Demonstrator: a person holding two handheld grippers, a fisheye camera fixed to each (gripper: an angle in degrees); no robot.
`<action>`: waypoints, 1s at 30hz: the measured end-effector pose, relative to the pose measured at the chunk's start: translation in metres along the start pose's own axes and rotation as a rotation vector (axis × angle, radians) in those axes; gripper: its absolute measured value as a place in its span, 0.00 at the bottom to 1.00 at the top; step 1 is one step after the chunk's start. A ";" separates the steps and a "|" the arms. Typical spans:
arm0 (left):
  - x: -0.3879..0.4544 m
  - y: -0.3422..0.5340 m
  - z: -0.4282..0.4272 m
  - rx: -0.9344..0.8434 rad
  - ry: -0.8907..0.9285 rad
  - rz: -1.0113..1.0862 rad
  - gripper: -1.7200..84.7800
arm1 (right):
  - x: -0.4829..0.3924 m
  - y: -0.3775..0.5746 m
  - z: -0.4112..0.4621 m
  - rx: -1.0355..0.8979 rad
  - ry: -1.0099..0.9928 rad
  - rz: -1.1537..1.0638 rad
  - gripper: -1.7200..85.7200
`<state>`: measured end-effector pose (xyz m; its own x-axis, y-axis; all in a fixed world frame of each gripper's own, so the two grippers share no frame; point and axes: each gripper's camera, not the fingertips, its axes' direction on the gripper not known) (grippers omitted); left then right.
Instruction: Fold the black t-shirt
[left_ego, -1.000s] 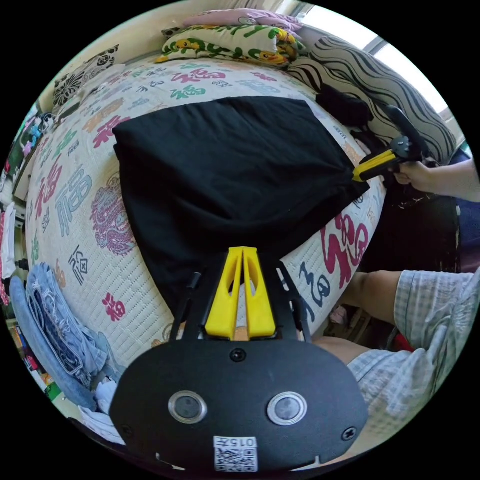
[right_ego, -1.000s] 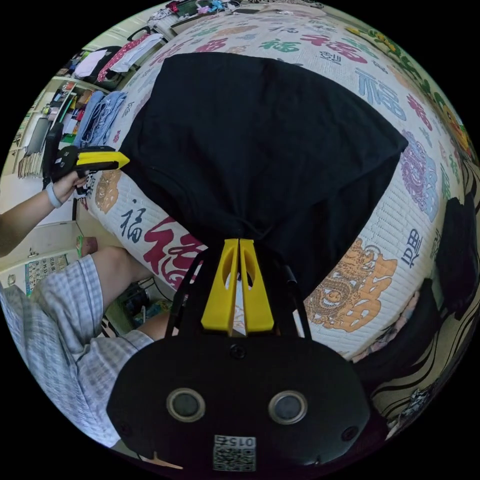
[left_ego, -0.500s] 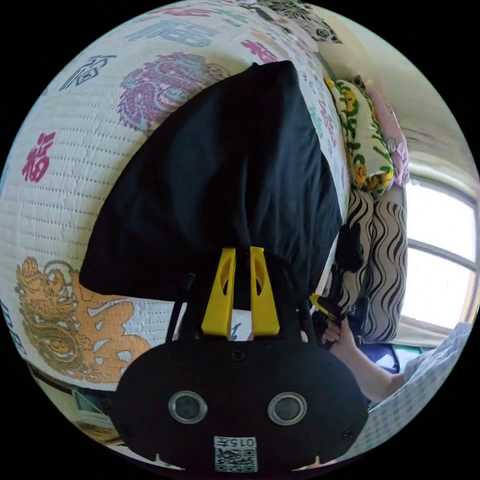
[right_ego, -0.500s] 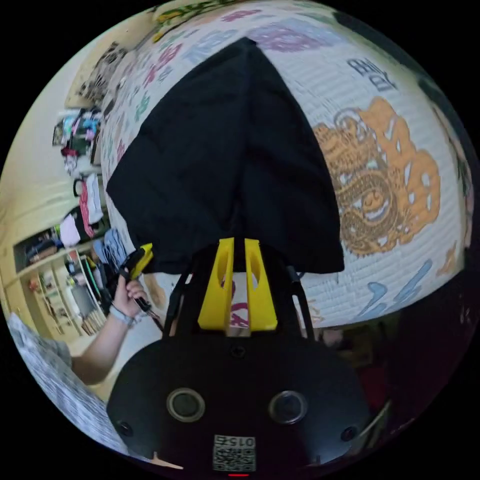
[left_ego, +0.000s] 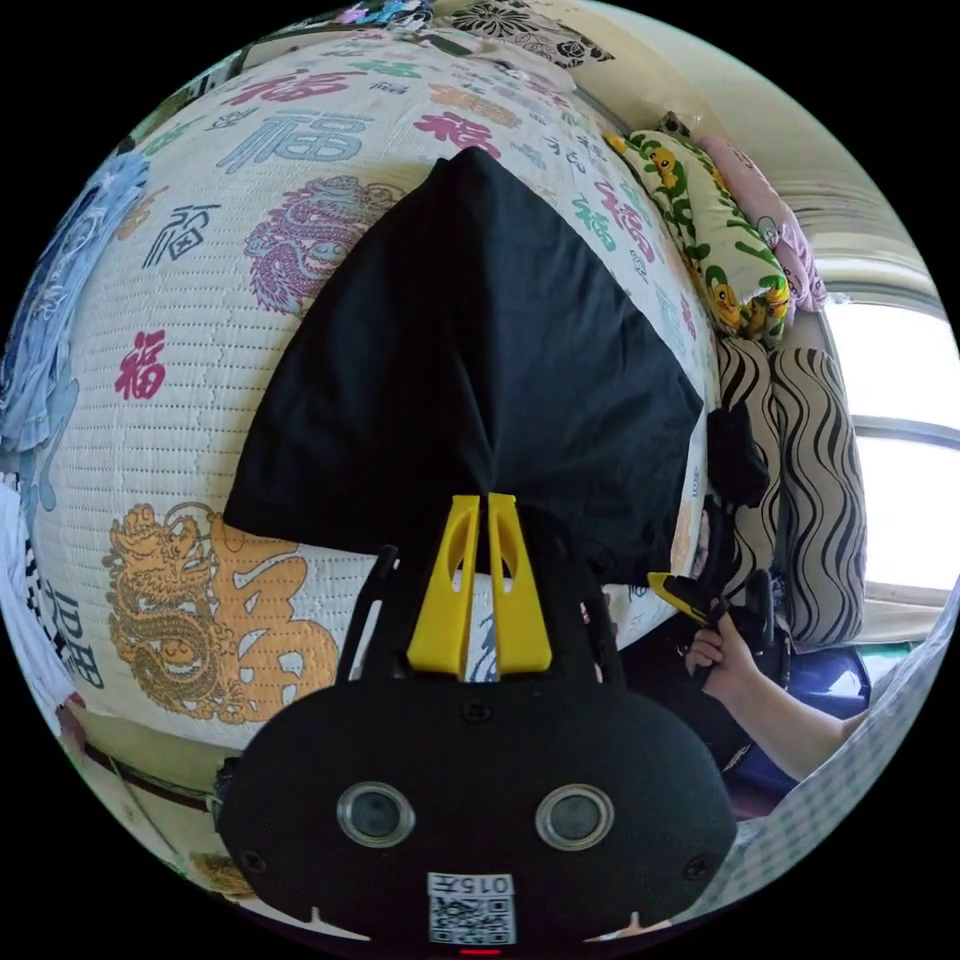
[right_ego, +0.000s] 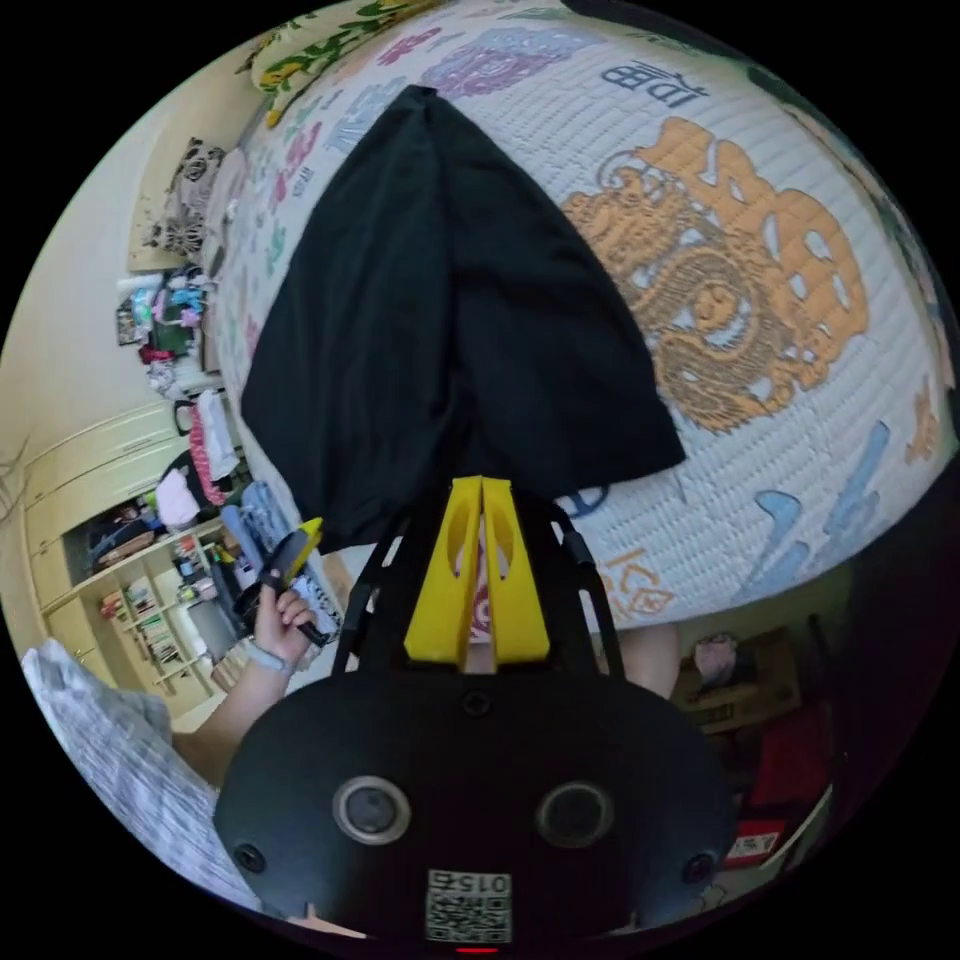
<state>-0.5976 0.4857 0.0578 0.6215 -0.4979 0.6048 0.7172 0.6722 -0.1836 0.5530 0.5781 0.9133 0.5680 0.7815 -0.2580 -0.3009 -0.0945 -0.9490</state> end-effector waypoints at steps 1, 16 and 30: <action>-0.005 -0.002 0.006 -0.008 0.014 -0.017 0.02 | 0.002 -0.007 0.006 -0.014 -0.046 -0.004 0.04; -0.022 0.009 0.024 -0.093 -0.116 -0.007 0.02 | 0.033 -0.021 0.023 -0.113 -0.011 0.116 0.01; -0.055 -0.143 -0.034 0.109 -0.011 0.022 0.11 | -0.024 -0.184 -0.059 0.106 0.002 -0.052 0.15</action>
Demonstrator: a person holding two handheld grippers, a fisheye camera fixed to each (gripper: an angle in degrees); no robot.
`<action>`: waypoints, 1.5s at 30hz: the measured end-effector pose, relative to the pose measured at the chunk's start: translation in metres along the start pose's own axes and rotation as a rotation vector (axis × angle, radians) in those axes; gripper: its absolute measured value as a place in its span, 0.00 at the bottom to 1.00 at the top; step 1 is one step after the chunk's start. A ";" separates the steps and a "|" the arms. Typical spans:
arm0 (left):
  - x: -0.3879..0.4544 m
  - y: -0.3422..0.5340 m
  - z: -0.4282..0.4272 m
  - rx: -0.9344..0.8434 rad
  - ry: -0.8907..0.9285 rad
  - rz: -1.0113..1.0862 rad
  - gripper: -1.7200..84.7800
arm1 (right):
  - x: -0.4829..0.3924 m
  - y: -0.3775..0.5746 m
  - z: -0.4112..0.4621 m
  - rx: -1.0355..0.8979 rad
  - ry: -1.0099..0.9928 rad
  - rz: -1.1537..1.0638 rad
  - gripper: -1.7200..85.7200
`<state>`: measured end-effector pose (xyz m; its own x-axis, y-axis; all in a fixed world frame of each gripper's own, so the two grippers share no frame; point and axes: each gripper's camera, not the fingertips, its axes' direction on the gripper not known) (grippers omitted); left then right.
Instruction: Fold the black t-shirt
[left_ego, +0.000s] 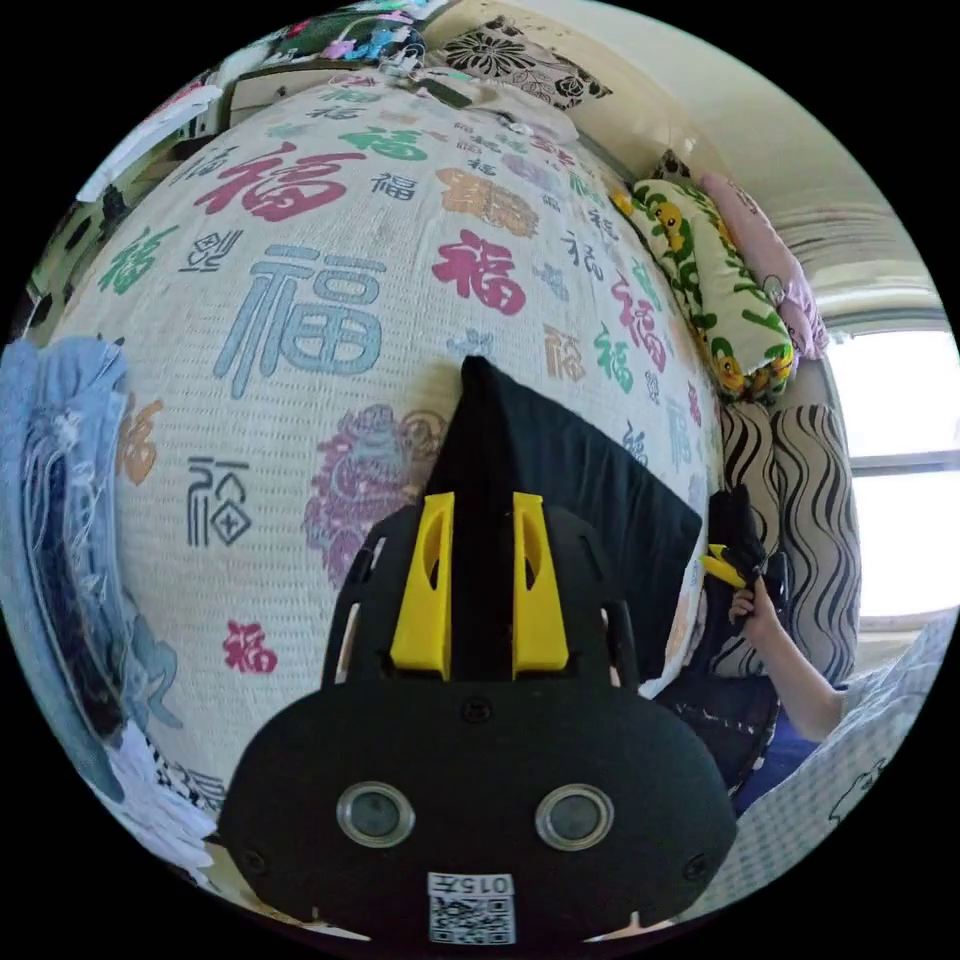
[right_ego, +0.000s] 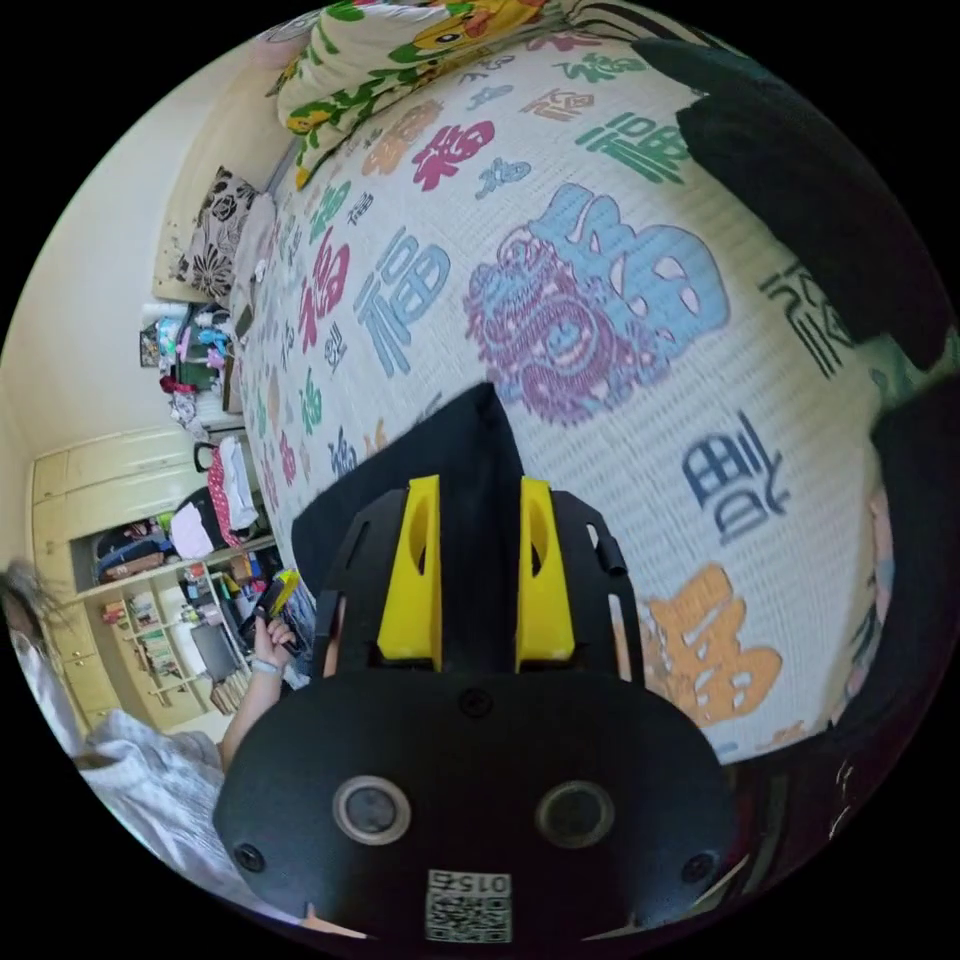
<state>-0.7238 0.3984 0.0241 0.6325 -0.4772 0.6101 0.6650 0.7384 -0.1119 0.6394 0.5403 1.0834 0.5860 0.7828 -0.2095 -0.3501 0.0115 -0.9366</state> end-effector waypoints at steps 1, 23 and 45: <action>-0.006 -0.017 0.009 0.022 0.036 -0.039 0.12 | -0.003 -0.013 0.005 -0.010 -0.026 0.024 0.15; 0.046 -0.014 0.008 -0.030 0.033 0.079 0.03 | -0.194 0.008 0.014 -0.139 0.225 -0.365 0.06; 0.153 0.163 0.074 -0.386 -0.342 0.475 0.09 | -0.358 0.103 0.134 -0.369 0.537 -0.376 0.01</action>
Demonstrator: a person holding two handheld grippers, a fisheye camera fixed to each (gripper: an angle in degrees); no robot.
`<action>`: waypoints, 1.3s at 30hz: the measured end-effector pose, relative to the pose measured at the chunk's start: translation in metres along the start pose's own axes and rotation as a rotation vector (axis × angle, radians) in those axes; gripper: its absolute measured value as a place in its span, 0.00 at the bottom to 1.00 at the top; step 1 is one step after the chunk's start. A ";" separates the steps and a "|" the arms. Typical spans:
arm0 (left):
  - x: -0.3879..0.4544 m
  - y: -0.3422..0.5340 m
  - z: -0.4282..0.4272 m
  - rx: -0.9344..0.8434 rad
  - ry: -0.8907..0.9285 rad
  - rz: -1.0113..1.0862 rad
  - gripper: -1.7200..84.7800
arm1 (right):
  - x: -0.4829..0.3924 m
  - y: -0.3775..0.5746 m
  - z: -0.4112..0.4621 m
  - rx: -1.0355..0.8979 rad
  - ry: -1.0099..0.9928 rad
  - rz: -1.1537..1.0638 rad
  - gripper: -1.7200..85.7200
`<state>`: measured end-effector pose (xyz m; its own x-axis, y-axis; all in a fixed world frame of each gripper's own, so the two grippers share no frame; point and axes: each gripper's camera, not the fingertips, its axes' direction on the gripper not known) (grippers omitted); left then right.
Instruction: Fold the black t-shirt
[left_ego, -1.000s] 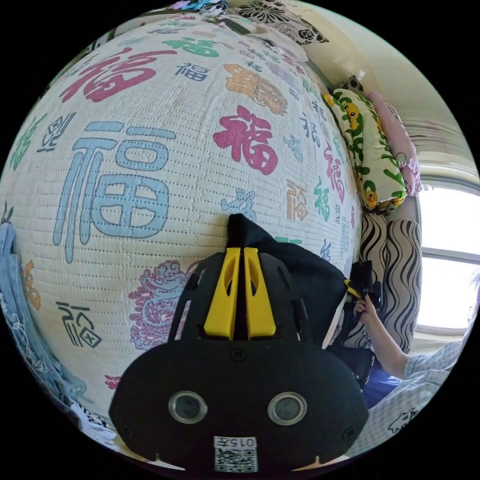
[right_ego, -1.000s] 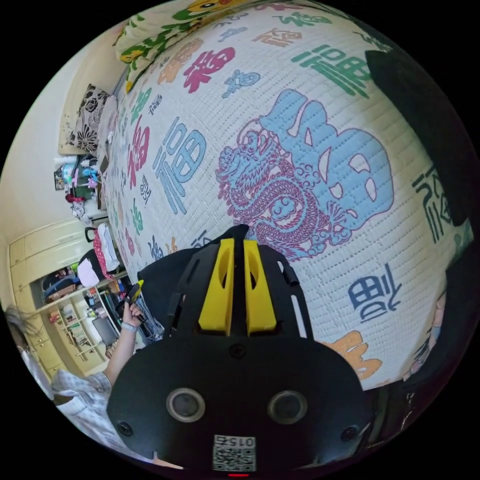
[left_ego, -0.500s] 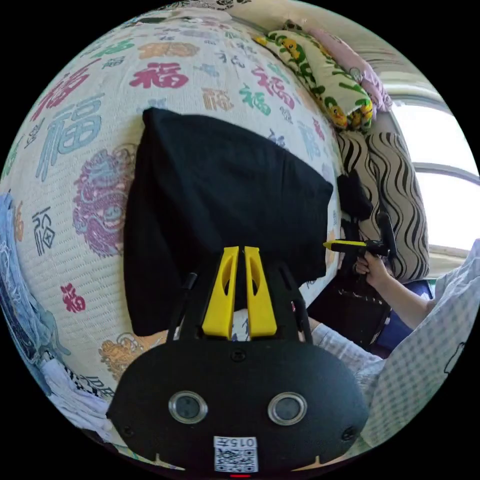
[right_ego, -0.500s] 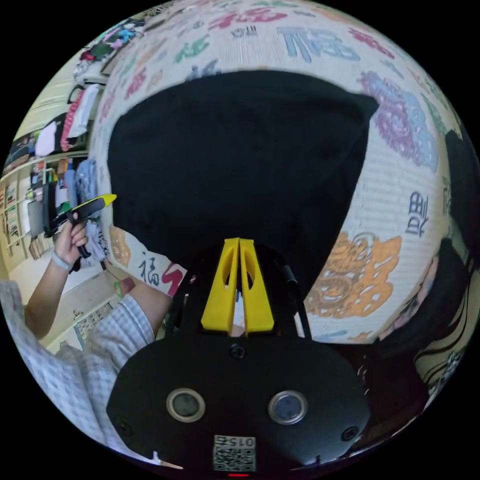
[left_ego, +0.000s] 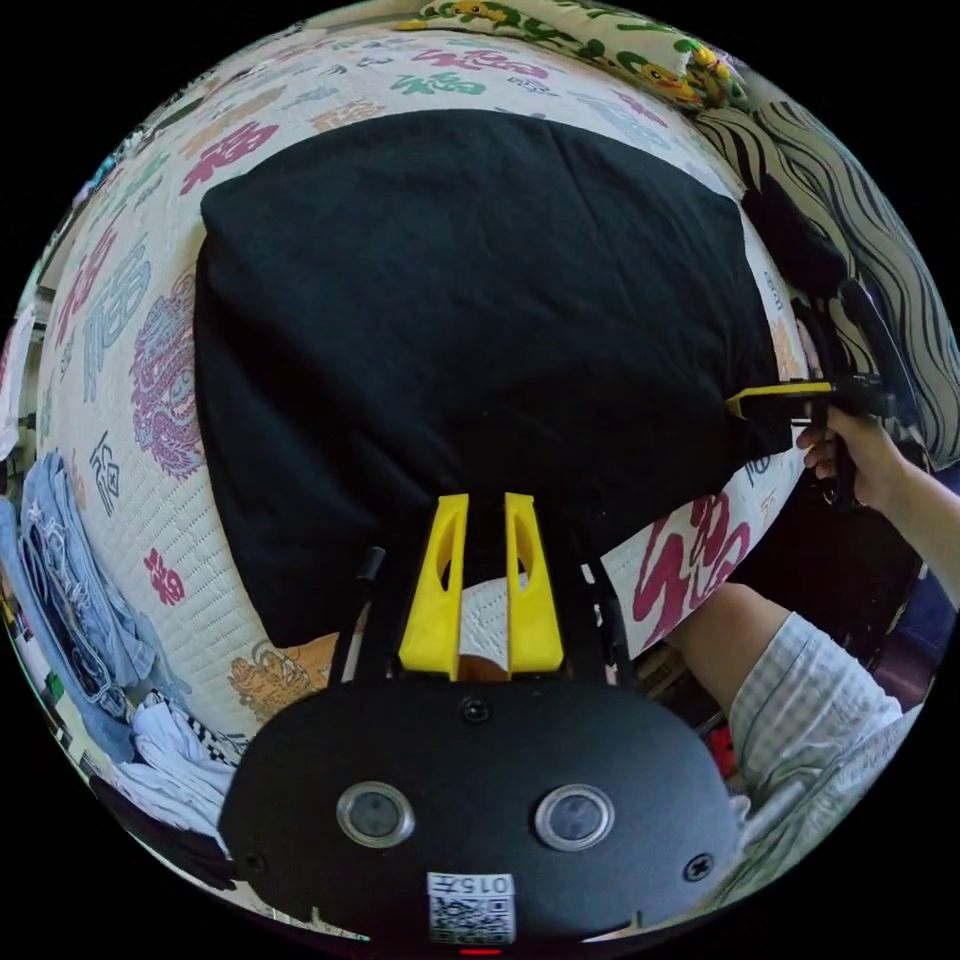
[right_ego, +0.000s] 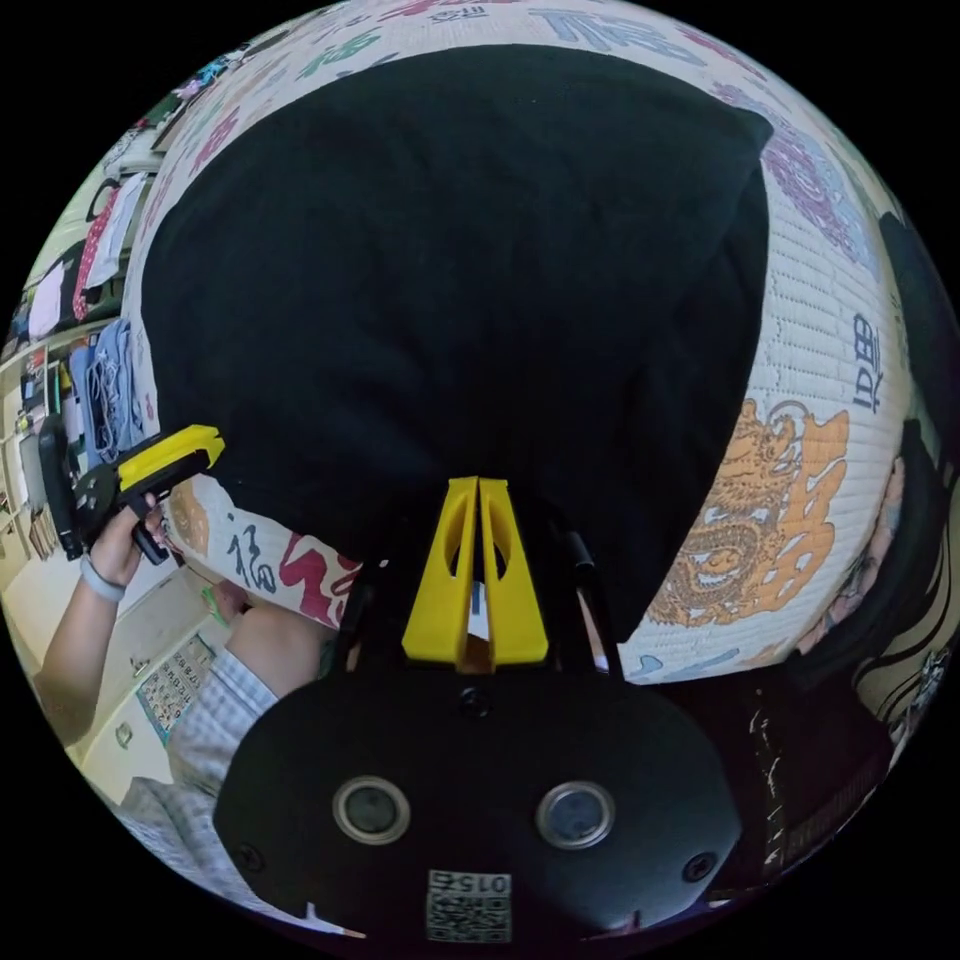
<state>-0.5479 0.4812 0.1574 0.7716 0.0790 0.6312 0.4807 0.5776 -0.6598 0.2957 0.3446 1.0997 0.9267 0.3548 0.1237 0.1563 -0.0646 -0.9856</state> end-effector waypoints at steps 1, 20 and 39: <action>-0.002 0.004 -0.001 0.004 0.016 -0.019 0.09 | -0.007 -0.001 -0.004 0.007 0.005 0.005 0.01; -0.106 0.203 -0.057 0.340 0.286 -0.901 0.14 | -0.246 -0.150 -0.172 0.184 0.010 -0.597 0.12; -0.070 0.213 -0.059 0.291 0.283 -0.916 0.10 | -0.392 -0.263 -0.124 -0.100 0.374 -0.766 0.07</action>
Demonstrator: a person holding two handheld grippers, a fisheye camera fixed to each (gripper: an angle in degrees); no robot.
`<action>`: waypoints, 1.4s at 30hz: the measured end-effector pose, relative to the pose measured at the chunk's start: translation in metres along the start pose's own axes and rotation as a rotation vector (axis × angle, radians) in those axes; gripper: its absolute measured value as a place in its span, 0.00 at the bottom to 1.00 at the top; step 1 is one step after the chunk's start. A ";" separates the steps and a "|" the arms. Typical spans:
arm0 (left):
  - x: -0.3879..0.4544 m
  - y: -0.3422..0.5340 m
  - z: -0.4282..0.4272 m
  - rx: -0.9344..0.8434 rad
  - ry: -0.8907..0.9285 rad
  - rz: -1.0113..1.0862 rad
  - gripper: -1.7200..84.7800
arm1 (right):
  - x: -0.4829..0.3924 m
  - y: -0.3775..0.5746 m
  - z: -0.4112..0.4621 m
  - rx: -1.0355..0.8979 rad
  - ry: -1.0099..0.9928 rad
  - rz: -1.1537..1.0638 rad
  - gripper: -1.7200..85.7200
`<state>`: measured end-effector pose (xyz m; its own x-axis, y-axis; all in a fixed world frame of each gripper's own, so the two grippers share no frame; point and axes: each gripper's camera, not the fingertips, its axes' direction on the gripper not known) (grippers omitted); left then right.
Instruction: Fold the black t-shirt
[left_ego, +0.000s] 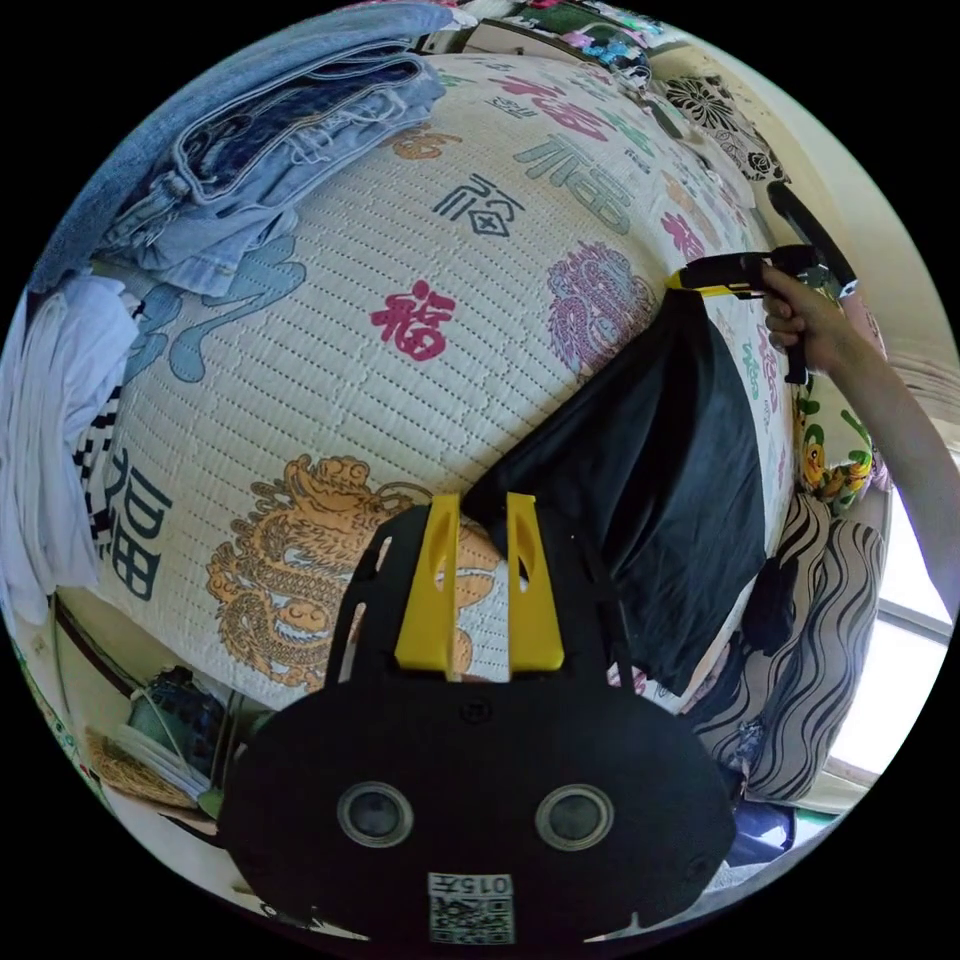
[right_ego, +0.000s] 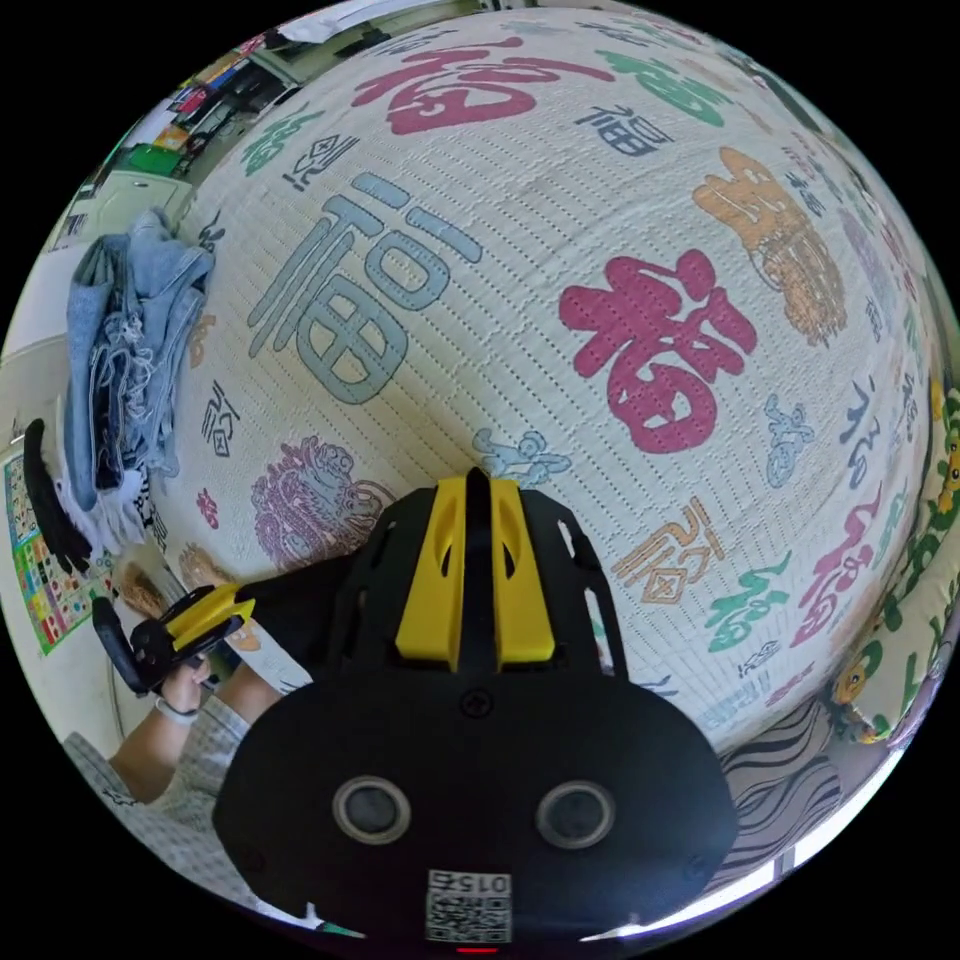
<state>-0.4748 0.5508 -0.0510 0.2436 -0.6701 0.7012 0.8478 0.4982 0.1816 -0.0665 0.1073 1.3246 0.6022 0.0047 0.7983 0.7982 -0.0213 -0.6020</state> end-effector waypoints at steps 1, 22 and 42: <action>0.004 0.003 -0.001 0.003 0.001 0.011 0.08 | 0.005 0.005 -0.001 0.004 -0.015 -0.011 0.07; 0.330 0.236 -0.005 -0.015 0.444 0.969 0.02 | 0.268 0.451 0.045 0.574 -0.597 0.361 0.06; 0.516 0.258 0.146 -0.214 0.229 1.199 0.10 | 0.329 0.615 0.199 0.706 -0.488 0.580 0.09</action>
<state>-0.1995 0.4138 0.4578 0.9770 0.0549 0.2060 0.0875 0.7776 -0.6227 0.6251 0.2952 1.2135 0.7117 0.5884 0.3839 0.1158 0.4407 -0.8902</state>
